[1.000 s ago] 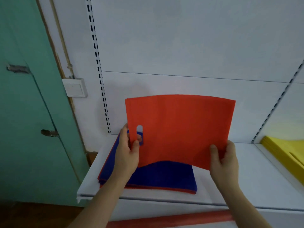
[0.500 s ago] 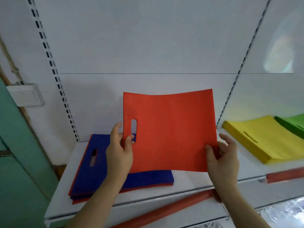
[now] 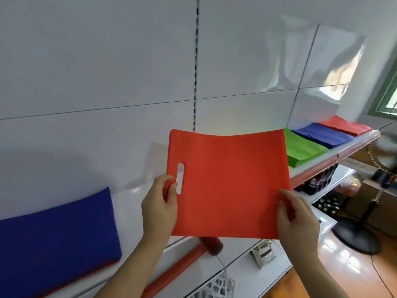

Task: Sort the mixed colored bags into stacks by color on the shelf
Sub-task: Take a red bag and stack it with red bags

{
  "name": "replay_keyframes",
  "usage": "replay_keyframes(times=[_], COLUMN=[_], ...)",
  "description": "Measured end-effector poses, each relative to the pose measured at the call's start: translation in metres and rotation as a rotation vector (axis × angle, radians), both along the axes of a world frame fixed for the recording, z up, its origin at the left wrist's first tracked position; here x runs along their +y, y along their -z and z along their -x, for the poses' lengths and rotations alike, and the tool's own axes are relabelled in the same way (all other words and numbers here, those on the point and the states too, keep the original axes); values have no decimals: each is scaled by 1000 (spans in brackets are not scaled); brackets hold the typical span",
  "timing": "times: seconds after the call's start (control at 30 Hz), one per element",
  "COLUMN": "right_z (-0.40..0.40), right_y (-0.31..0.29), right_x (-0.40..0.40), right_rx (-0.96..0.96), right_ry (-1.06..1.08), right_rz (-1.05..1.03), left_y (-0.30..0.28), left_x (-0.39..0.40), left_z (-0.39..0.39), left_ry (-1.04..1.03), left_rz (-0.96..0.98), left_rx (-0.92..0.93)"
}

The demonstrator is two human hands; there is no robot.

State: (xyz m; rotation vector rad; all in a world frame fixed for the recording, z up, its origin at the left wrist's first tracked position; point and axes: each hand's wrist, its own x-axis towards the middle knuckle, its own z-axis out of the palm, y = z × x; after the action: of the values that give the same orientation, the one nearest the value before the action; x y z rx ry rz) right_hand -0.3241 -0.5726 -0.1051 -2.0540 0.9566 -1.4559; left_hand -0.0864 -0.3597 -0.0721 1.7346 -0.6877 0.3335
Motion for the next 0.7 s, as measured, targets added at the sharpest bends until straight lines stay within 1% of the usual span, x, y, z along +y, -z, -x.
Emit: replay_keyframes(times=[0.13,0.23,0.37,0.57,0.7], right_z=[63,111,168,219,245], right_y=[-5,-6,-1,19,25], right_x=[-66,-108,-155,-223,-280], right_rx=[15,29,35,57,109], right_ry=[62,115,210,340,427], right_rz=[28,67,19,-38,-41], left_y=[-5,-5,-3,11,20], left_x=[-85,-148,-225,-336,-420], left_z=[51,86,126,166,182], left_ry=[77,151,254,374,473], left_rz=[8,-19,-39,-97,-78], left_rx=[-16,-21,-8,-30,-26])
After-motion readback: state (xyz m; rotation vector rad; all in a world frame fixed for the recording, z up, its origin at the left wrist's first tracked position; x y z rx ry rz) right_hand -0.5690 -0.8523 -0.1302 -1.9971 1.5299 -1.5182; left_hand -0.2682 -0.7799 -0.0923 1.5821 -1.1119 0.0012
